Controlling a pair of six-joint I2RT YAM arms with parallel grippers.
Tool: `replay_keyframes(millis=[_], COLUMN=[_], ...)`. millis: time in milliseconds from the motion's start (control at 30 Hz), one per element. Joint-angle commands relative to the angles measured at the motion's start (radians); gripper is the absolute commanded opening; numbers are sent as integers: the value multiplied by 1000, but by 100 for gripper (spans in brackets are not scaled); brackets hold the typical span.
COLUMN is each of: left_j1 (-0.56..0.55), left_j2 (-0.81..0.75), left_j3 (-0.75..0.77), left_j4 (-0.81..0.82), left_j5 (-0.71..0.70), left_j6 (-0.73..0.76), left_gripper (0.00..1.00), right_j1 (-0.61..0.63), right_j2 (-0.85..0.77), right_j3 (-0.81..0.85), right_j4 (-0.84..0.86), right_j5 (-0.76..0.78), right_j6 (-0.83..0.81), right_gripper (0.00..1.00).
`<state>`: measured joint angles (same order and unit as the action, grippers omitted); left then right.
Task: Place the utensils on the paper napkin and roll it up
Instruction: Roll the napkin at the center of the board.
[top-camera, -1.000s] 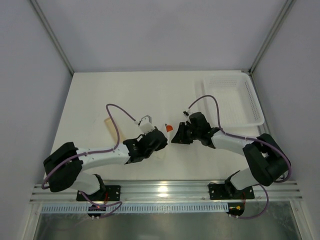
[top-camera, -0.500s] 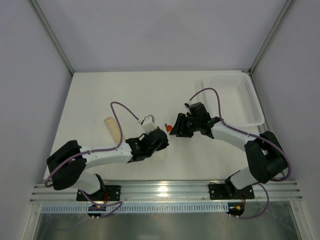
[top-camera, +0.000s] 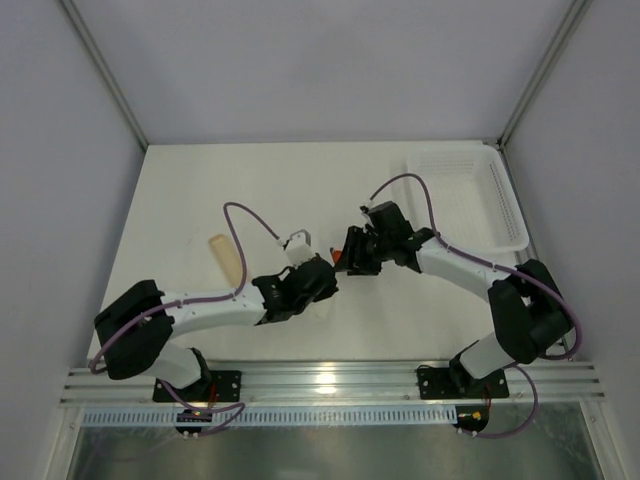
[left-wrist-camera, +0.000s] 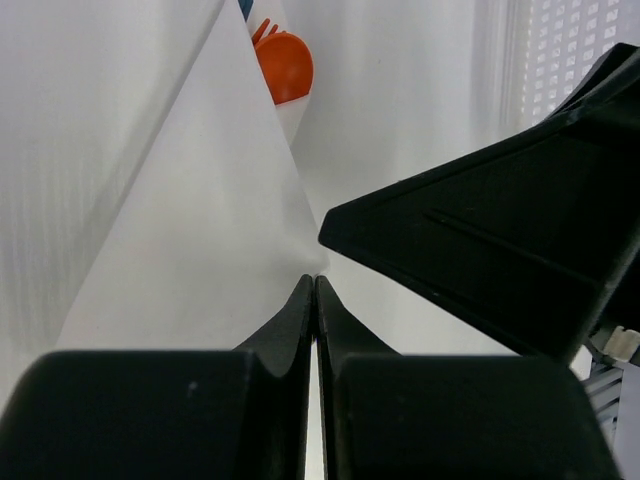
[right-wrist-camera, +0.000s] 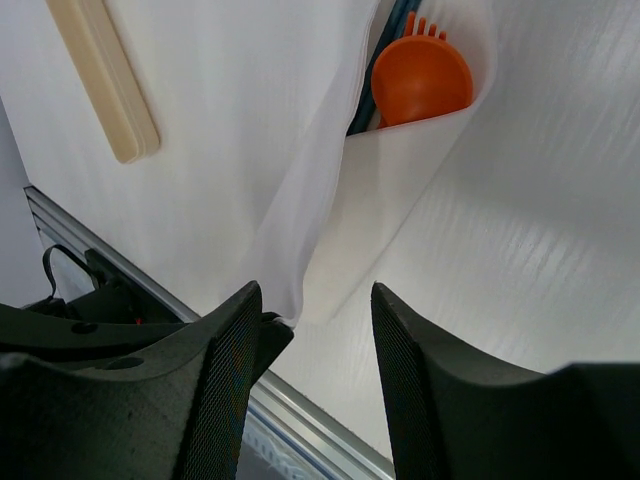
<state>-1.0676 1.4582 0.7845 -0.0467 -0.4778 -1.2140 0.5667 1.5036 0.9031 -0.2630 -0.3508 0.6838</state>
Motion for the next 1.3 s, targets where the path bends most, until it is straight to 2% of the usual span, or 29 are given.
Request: replay_keyframes(millis=[0, 200, 567, 767, 867, 967, 1267], left_j1=[-6, -6, -6, -5, -6, -5, -6], left_j2=[10, 11, 24, 22, 25, 30, 54], left_j3=[44, 45, 50, 52, 56, 64, 98], left_j4=[4, 5, 7, -1, -10, -19, -65], left_j5=[-16, -12, -5, -7, -10, -13, -28], left_j6=[30, 34, 41, 47, 53, 62, 79], left_gripper=[0, 0, 0, 0, 0, 0, 0], right_j1=[16, 36, 45, 48, 50, 51, 58], right_j2=[29, 46, 87, 110, 115, 121, 127], right_j3=[23, 31, 33, 49, 60, 71, 65], right_j4=[5, 15, 67, 73, 73, 67, 71], right_j5=[-16, -16, -45, -48, -57, -59, -80], right_j6=[20, 29, 51, 49, 46, 48, 56], right_gripper=[52, 52, 38, 38, 42, 41, 27])
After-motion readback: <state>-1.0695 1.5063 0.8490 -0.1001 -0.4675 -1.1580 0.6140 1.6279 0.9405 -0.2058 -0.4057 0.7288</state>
